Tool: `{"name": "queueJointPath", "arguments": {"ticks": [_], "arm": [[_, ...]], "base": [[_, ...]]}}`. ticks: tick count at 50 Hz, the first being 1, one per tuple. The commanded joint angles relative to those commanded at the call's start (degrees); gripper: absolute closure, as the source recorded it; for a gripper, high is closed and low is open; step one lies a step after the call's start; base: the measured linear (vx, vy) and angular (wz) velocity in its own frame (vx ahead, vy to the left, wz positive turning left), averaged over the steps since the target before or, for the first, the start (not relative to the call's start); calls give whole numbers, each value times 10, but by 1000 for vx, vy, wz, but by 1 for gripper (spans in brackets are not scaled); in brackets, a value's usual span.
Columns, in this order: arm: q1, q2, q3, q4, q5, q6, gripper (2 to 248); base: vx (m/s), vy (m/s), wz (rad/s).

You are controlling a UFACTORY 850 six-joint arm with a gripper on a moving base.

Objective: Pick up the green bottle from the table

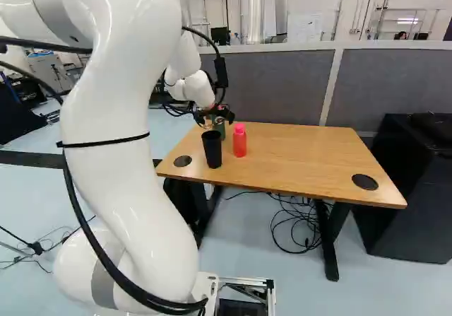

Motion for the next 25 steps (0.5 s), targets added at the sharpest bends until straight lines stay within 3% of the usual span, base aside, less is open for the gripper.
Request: {"name": "queueJointPath", "arguments": {"ticks": [25], "arm": [[0,-50,-26,0,0,0,3]], "base": [[0,0,0]]}}
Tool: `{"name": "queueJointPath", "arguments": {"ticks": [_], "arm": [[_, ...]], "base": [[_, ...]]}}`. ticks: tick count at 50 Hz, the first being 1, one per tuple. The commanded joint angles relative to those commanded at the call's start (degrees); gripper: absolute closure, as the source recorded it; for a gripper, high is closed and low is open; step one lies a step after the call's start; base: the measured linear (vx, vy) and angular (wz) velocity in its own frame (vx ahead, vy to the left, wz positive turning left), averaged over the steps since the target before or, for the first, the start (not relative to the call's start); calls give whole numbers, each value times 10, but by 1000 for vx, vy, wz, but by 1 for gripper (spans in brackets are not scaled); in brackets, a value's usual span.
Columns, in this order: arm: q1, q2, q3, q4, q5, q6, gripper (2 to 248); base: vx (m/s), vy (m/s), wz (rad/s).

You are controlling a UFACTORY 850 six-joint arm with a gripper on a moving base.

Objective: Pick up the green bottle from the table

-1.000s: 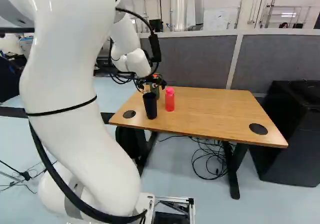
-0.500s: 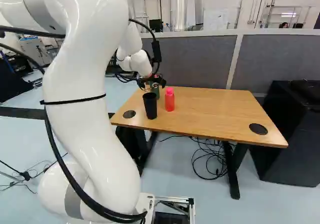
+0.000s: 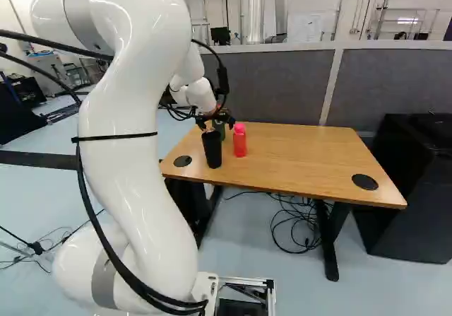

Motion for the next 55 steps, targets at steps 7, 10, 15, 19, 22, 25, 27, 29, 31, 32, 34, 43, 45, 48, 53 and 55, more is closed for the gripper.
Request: {"name": "queueJointPath", "arguments": {"ticks": [7,10,15,19,22,25,27,29,31,32,34,43,45,48,53,55], "arm": [[0,-19,-14,0,0,0,3],[0,-26,-20,0,0,0,3],[0,-34,-28,0,0,0,3],[0,-40,-34,0,0,0,3],[0,-43,-39,0,0,0,3],[0,-46,-43,0,0,0,3],[0,-49,-46,0,0,0,3],[0,-51,-49,0,0,0,3],[0,-52,-51,0,0,0,3],[0,-53,-52,0,0,0,3],[0,-54,-53,0,0,0,3],[0,-55,-55,0,0,0,3],[0,-55,-55,0,0,0,3],[0,-55,-55,0,0,0,10],[0,-55,-55,0,0,0,47],[0,-55,-55,0,0,0,47]], "base": [[0,0,0],[0,0,0],[0,0,0],[0,0,0],[0,0,0],[0,0,0],[0,0,0],[0,0,0],[0,0,0],[0,0,0],[0,0,0],[0,0,0],[0,0,0],[0,0,0],[0,0,0],[0,0,0]]}}
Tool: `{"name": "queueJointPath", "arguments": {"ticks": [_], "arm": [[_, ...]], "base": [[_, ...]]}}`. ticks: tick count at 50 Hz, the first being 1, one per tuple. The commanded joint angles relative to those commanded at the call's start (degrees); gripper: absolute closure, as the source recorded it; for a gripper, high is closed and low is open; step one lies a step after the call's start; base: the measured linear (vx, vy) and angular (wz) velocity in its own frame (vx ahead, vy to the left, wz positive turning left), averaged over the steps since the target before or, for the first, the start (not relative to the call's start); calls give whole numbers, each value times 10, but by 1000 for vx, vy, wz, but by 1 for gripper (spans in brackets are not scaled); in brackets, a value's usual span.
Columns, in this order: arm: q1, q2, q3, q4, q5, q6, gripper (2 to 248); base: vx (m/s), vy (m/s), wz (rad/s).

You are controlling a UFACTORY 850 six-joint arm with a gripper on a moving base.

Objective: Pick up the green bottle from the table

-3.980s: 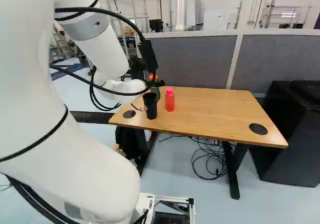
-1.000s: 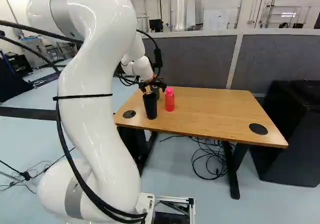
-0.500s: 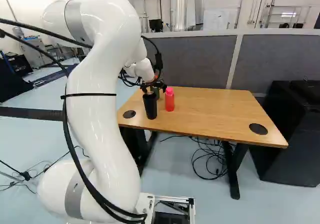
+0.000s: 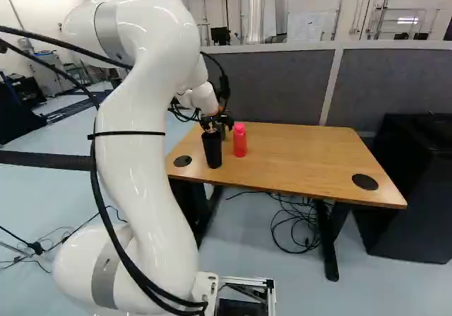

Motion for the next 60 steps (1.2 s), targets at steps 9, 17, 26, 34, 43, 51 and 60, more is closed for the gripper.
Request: {"name": "queueJointPath", "arguments": {"ticks": [9,17,26,34,43,51,60], "arm": [[0,0,0,0,0,0,122],[0,0,0,0,0,0,129],[0,8,2,0,0,0,129],[0,20,7,0,0,0,129],[0,38,17,0,0,0,129],[0,58,31,0,0,0,129],[0,85,51,0,0,0,129]], "base": [[0,0,0],[0,0,0],[0,0,0],[0,0,0],[0,0,0],[0,0,0],[0,0,0]]}}
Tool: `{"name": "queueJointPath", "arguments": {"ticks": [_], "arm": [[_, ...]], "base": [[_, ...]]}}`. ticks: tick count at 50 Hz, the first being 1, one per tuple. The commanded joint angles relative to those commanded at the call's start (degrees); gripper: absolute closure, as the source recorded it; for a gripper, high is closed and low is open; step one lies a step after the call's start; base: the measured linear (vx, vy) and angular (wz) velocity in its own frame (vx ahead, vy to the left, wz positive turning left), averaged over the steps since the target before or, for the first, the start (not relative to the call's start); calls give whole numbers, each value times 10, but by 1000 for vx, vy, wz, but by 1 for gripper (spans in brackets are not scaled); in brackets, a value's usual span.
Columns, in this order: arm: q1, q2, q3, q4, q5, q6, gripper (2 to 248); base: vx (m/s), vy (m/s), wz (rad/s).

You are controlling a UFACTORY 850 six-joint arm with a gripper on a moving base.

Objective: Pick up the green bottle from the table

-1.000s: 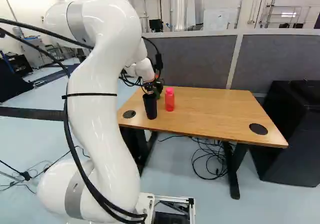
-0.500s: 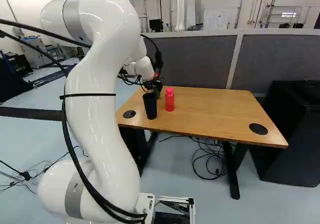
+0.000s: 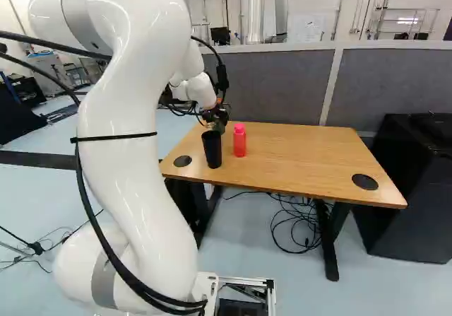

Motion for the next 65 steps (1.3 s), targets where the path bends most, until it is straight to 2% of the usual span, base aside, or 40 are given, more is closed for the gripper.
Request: {"name": "queueJointPath", "arguments": {"ticks": [65], "arm": [[8,189,125,0,0,0,129]], "base": [[0,0,0]]}}
